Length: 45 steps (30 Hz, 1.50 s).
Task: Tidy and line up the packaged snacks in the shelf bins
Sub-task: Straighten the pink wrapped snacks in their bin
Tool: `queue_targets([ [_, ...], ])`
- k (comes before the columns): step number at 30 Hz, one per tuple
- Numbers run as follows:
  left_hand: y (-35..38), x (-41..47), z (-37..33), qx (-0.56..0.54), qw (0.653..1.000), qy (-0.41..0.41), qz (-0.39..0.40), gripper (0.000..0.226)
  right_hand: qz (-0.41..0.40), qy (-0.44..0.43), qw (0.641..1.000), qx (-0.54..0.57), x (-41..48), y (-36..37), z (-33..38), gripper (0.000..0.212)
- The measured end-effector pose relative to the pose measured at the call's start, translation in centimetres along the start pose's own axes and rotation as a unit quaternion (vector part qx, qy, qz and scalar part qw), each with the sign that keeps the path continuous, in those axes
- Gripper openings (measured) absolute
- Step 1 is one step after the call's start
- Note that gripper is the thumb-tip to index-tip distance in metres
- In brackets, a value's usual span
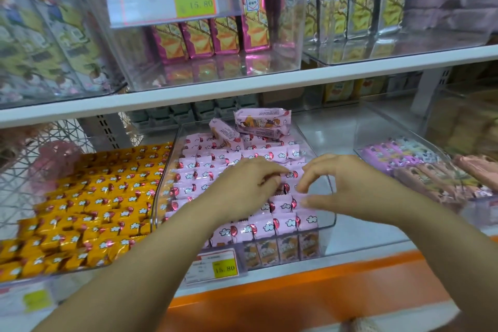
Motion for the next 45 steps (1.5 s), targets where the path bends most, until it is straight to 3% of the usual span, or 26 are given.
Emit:
queue_targets([
  [2,-1.8,-0.1,1.6,-0.059,0.994,-0.042,-0.085,0.032,-0.064,0.013,0.995,0.073,0.6,-1.3,-0.4,0.003],
  [5,-3.8,0.6,3.7,-0.026,0.981,-0.083,-0.171,0.034,-0.145,0.032,0.984,0.094,2.5,-2.1,-1.8,0.007],
  [12,-5.8,5.9,4.8,0.099,0.966,-0.095,-0.218,0.054,-0.273,0.077,0.942,0.182,6.1,-2.7,-5.4,0.014],
  [18,-4.8,8.8,5.8,0.120,0.967,-0.158,-0.162,0.058,-0.275,0.079,0.935,0.207,6.6,-2.5,-6.4,0.013],
  [22,-4.8,8.7,5.5,0.118,0.969,-0.130,-0.174,0.050,-0.281,0.081,0.929,0.228,6.4,-2.7,-6.9,0.018],
  [25,-4.6,7.3,3.5,0.050,0.979,-0.045,-0.194,0.045,-0.276,0.069,0.930,0.231,6.2,-2.9,-6.4,0.042],
  [28,-4.4,5.6,1.5,-0.034,0.981,0.028,-0.190,0.046,-0.256,0.017,0.933,0.254,6.1,-3.1,-4.5,0.037],
  [33,-5.1,2.7,-0.4,-0.190,0.964,0.044,-0.180,0.046,-0.248,-0.037,0.929,0.272,3.5,-4.9,-2.1,0.024],
  [36,-4.2,1.6,-0.8,-0.256,0.957,0.029,-0.131,0.039,-0.247,-0.067,0.922,0.290,1.6,-5.9,-1.2,0.031],
  [40,-2.1,1.1,-0.5,-0.154,0.986,-0.012,-0.065,0.009,-0.208,-0.086,0.948,0.226,0.3,-5.4,-0.7,0.038],
  [45,-0.1,1.3,-1.1,-0.024,0.997,-0.051,-0.050,0.018,-0.192,-0.068,0.975,0.095,-0.1,-5.1,-0.3,0.032],
])
Point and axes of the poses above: each hand's wrist, its own x-axis towards the middle knuckle, its own y-axis out of the palm, z = x × y, the point moved 9 cm from there along x, towards the middle knuckle, and after that the axes turned 3 degrees about x, right-handed, at the moved point
